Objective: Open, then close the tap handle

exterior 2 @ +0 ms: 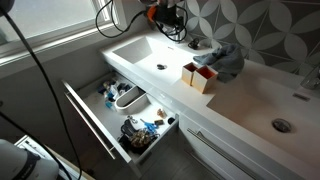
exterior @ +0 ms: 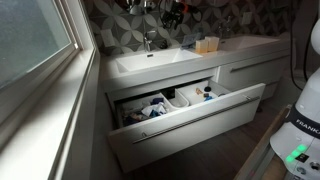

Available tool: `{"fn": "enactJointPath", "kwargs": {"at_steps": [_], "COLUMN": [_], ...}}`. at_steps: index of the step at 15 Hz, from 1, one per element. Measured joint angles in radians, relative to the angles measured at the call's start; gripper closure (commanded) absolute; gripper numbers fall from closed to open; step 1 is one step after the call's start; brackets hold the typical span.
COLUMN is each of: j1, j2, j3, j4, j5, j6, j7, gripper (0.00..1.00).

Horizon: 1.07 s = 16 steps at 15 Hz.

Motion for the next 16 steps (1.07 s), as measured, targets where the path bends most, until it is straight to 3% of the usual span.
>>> {"fn": "enactJointPath", "kwargs": {"at_steps": [10, 16], "j1": [-0.009, -0.021], "j2": [0.021, 0.18], "j3": [0.0, 0.023], "j4": [0.019, 0.253], "j5": [-0.006, 0.031], "j6": [-0.001, -0.109], "j7": [0.041, 0.26], "gripper": [0.0, 0.0]}}
